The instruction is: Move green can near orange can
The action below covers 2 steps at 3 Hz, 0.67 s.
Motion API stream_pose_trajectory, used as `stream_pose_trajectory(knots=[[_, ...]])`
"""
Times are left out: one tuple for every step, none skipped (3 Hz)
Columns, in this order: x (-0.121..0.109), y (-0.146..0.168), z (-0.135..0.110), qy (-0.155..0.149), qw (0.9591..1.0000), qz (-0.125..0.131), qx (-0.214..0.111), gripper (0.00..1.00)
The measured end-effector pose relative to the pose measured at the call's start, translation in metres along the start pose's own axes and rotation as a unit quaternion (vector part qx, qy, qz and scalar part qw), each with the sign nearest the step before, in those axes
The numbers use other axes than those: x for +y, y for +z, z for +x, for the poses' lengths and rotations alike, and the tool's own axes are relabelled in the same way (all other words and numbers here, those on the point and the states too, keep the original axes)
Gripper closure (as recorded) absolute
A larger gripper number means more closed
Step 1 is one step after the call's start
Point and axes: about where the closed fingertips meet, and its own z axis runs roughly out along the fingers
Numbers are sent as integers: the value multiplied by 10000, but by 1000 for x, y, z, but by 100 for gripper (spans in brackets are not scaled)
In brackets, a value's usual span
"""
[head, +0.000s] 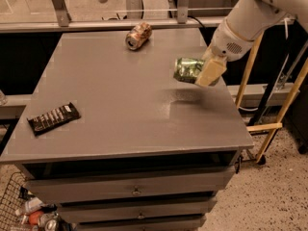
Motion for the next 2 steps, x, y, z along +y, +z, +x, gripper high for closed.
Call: stream_pose_trajectory(knots=[[-39,0,-4,314,9992,190,178,100],[-85,3,-23,754,9950,597,262,100]])
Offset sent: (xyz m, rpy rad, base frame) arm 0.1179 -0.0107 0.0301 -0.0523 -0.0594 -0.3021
